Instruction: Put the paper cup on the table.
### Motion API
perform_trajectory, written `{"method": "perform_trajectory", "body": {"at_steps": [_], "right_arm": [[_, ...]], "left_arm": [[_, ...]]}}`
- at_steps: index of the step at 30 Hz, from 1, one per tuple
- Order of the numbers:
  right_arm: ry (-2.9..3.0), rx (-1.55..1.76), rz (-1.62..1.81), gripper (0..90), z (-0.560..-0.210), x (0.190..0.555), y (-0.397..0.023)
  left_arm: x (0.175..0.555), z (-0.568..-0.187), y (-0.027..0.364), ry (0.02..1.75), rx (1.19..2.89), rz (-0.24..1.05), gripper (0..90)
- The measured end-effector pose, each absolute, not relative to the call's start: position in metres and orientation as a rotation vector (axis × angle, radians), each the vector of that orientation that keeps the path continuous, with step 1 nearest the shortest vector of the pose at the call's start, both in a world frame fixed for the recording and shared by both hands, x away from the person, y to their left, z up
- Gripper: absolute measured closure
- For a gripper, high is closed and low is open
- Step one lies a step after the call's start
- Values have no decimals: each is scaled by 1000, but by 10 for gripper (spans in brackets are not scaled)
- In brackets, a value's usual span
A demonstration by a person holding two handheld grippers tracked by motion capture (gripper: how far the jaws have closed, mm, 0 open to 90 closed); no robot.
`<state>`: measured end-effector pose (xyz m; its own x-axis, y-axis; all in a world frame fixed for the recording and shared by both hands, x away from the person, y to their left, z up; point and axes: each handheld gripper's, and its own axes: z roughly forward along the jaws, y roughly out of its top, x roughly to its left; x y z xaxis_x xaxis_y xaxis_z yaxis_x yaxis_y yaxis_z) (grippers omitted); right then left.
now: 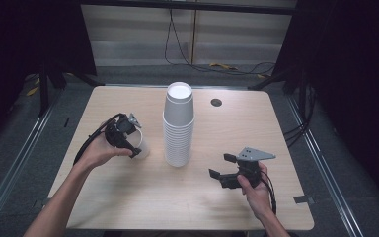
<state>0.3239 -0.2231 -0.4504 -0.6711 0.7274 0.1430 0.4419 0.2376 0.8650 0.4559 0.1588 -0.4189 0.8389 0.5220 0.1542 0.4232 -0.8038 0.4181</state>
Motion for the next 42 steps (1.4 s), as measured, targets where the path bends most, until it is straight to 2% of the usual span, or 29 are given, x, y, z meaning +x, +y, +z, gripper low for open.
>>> {"method": "perform_trajectory", "body": {"at_steps": [14,28,38,42], "right_arm": [[2240,1085,1405,151,-451,324,-223],[2242,1103,1386,155,-452,324,-223],[2259,1099,1390,149,-453,324,-220],[2258,1101,1391,148,-454,326,-221]], "left_arm": [[458,-436,159,745,2468,429,59],[460,-449,170,739,2384,359,51],[461,-462,176,783,2352,272,136],[456,-464,175,771,2363,316,142]]}}
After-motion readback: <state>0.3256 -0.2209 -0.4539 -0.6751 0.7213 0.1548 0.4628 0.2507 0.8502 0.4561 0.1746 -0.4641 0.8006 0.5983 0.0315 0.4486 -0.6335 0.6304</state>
